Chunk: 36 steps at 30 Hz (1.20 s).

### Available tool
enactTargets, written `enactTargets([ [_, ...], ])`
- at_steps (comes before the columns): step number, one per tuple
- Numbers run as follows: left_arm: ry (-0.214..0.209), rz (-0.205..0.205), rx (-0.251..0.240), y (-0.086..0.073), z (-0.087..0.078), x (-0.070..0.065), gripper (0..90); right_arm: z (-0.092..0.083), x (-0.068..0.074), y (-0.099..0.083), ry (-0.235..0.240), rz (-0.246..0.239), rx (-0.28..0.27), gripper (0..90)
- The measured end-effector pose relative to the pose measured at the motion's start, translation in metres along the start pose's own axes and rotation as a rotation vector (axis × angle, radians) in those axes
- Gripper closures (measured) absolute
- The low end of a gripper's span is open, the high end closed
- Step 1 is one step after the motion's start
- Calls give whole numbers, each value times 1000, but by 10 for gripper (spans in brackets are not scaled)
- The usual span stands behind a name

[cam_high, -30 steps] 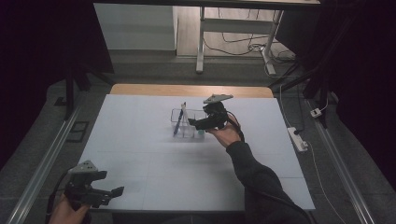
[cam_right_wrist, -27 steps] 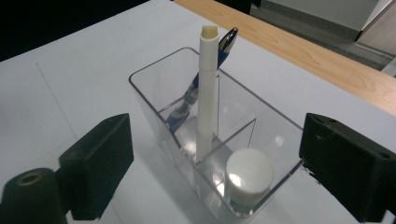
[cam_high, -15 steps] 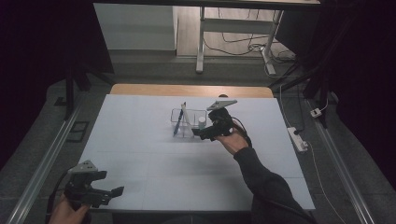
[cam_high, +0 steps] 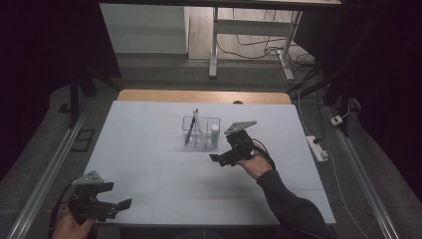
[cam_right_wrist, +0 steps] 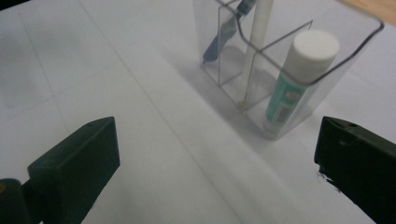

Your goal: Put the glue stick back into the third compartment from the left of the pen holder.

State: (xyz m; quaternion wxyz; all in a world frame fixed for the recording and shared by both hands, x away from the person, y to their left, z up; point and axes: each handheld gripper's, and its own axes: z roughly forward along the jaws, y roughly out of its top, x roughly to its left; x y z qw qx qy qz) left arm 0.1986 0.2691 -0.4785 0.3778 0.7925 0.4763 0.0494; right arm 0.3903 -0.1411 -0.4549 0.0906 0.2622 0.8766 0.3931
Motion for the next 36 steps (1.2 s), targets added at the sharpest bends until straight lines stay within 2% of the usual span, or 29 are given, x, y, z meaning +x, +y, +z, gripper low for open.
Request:
enactTargets([
  [5, 0, 0, 0, 0, 0, 0, 35, -10, 5, -12, 10, -2, 16, 0],
  [13, 0, 0, -1, 0, 0, 0, 35, -32, 16, -27, 8, -5, 10, 0],
  [22, 2, -1, 2, 0, 0, 0, 35, -57, 25, -49, 11, 29, 27, 0],
  [29, 3, -2, 0, 0, 0, 0, 35, -74, 30, -67, -12, 49, 36, 0],
  [36, 2, -2, -1, 0, 0, 0, 35, -92, 31, -86, -55, 76, 44, 0],
])
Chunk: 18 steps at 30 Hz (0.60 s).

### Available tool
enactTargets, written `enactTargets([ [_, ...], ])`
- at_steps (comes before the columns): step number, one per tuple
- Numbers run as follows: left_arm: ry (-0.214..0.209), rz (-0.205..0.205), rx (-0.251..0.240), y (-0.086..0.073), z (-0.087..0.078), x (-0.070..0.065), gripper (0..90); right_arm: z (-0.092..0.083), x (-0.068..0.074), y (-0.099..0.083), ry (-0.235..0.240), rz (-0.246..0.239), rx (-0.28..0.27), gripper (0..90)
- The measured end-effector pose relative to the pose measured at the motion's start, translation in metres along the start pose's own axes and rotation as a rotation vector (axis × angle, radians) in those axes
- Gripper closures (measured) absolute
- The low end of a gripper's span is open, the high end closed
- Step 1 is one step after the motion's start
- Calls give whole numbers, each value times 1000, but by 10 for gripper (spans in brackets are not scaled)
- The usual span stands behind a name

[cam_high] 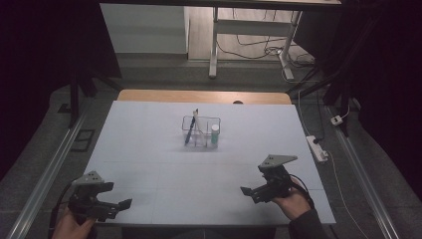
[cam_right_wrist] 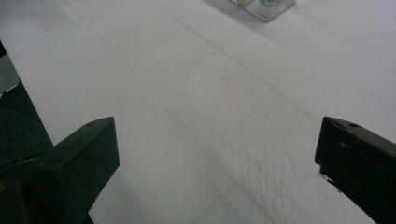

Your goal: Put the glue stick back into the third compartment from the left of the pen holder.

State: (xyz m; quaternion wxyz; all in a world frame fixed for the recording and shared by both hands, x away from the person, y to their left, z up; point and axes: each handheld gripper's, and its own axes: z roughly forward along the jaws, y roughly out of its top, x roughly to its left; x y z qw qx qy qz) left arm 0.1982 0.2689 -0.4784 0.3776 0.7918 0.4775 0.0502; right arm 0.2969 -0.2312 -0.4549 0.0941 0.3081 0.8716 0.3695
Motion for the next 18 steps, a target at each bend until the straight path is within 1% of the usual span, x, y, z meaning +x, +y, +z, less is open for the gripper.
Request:
enactTargets([
  [7, 1, -1, 0, 0, 0, 0, 35, -19, -3, -21, -37, 48, 1, 0],
  [13, 3, -2, 0, 0, 0, 0, 34, -33, -4, -37, -84, 94, -2, 0],
  [16, 2, -3, 0, 0, 0, 0, 34, -38, -3, -43, -108, 104, 2, 0],
  [18, 3, -5, -2, -1, 0, 0, 34, -43, -3, -46, -119, 115, -15, 0],
])
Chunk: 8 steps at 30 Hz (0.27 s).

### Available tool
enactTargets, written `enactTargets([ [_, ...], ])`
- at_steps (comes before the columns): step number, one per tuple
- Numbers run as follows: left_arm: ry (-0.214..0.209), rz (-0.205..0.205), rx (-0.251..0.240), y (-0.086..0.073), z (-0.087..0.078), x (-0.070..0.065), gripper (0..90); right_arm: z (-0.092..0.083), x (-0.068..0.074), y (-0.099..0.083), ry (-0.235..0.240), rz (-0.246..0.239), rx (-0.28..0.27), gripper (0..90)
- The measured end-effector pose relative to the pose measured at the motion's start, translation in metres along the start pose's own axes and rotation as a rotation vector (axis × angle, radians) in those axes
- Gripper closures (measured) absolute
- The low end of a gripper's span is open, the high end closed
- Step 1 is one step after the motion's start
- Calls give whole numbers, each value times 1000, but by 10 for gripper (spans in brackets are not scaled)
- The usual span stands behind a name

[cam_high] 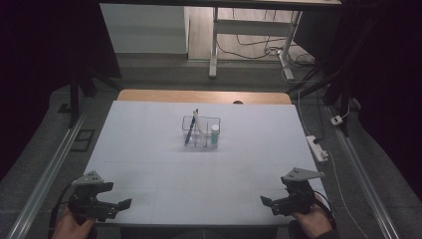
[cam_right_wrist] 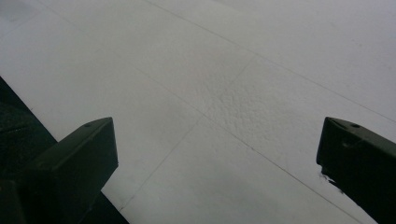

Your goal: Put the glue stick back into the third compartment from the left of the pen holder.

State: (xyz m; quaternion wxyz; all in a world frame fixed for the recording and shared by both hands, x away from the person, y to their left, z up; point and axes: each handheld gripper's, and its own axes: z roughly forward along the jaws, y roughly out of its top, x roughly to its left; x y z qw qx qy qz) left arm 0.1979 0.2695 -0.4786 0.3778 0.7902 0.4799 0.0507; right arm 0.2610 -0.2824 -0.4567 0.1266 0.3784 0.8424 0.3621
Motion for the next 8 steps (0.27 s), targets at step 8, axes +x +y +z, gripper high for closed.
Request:
enactTargets([
  [8, 1, -2, -1, 1, 0, 0, 34, -8, -1, -6, -16, 41, 9, 0],
])
